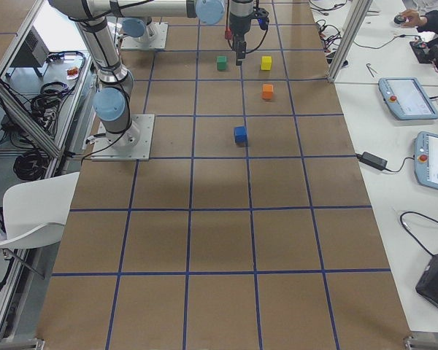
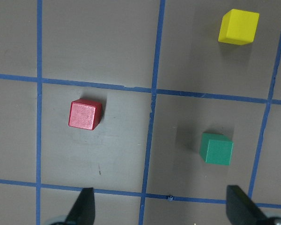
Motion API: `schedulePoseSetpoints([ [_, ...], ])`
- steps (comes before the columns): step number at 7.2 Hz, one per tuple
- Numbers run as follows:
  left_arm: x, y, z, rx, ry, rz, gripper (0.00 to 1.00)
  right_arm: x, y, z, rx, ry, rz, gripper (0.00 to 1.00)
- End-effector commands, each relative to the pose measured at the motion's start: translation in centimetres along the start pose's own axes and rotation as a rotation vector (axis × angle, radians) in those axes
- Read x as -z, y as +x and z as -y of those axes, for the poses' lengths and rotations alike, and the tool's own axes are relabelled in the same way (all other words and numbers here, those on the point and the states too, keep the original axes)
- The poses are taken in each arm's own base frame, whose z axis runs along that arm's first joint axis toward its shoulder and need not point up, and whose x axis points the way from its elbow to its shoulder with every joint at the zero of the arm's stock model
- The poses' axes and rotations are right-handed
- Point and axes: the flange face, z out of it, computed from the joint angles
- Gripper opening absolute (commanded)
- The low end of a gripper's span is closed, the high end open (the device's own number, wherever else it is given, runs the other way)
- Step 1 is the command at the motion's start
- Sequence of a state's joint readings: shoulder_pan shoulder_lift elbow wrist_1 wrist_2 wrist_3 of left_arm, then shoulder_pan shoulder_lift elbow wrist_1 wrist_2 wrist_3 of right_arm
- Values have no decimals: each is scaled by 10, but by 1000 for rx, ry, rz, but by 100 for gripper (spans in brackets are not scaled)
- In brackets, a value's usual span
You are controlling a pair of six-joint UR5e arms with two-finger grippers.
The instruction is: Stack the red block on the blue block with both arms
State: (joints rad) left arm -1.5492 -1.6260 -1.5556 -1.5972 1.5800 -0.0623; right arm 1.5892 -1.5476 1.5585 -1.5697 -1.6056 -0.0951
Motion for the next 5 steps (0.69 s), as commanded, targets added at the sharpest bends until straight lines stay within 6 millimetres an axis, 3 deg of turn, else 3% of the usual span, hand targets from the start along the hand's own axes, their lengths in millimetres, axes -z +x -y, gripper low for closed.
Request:
schedulePoseSetpoints([
  [1, -69, -57, 4, -65, -85, -24, 100, 0, 0, 0, 0, 2, 2, 100],
  [2, -113, -86, 12, -103, -33, -27, 100, 0, -1, 0, 1, 2, 2, 100],
  [3, -158, -98, 4, -167, -12, -21, 100, 0, -1, 0, 1, 2, 2, 100],
  [5, -218, -102, 2, -283, 33, -8, 100, -1, -1, -1, 2, -9, 5, 100],
])
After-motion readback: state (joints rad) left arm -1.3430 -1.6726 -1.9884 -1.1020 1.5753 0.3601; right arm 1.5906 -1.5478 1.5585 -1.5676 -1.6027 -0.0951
